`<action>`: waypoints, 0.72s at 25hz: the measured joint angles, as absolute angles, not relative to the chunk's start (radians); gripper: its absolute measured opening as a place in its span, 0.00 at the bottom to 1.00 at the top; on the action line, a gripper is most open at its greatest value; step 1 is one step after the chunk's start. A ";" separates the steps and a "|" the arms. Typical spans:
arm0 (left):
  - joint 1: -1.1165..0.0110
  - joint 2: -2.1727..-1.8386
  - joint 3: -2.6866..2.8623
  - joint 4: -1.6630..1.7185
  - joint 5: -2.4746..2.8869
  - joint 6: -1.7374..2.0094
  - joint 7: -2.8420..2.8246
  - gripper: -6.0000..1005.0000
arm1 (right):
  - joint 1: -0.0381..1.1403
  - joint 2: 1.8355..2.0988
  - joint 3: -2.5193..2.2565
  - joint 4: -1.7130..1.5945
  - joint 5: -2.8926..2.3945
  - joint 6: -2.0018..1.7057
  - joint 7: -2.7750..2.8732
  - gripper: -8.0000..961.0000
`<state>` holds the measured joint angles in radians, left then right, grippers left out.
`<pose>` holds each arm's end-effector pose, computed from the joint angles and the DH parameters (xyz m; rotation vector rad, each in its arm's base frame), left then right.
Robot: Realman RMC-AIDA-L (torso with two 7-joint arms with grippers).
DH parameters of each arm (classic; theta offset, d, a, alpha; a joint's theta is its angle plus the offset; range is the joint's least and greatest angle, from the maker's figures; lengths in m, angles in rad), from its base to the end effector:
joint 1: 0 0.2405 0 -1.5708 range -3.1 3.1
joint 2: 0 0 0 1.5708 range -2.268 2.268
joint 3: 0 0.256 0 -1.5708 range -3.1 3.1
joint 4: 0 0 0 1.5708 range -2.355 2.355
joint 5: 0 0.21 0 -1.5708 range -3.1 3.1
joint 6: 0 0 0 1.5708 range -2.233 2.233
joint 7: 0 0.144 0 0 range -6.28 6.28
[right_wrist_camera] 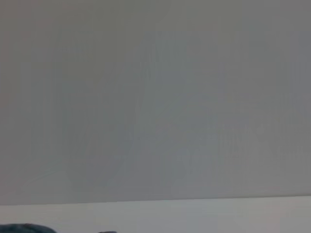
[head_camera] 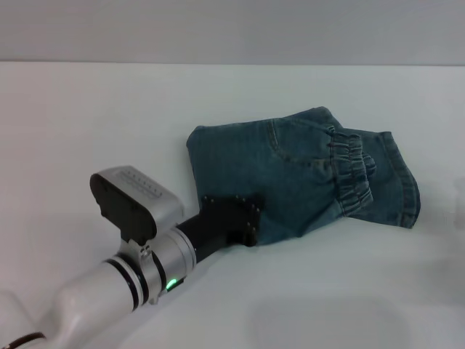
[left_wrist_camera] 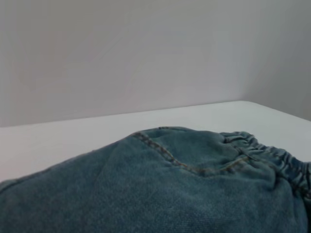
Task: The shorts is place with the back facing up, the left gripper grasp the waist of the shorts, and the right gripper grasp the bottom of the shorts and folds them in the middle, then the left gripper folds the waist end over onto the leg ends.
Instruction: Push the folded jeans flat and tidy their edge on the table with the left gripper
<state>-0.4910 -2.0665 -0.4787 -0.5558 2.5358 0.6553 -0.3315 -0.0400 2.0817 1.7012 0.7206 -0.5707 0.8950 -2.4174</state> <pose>-0.2345 0.2970 -0.1553 -2.3564 -0.7051 -0.6236 0.3640 0.2603 0.0136 -1.7565 0.7449 0.6619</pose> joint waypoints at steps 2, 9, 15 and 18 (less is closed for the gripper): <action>-0.500 -2.067 -0.489 -0.549 2.536 0.655 -0.337 0.03 | -0.042 2.083 1.701 0.719 -0.570 0.898 -2.417 0.02; -0.536 -2.066 -0.526 -0.520 2.538 0.654 -0.339 0.04 | -0.044 2.083 1.701 0.711 -0.570 0.909 -2.417 0.03; -0.566 -2.069 -0.551 -0.487 2.539 0.671 -0.330 0.04 | -0.046 2.085 1.701 0.708 -0.570 0.917 -2.416 0.04; -0.540 -2.069 -0.585 -0.493 2.539 0.752 -0.292 0.04 | -0.046 2.085 1.701 0.706 -0.569 0.929 -2.424 0.04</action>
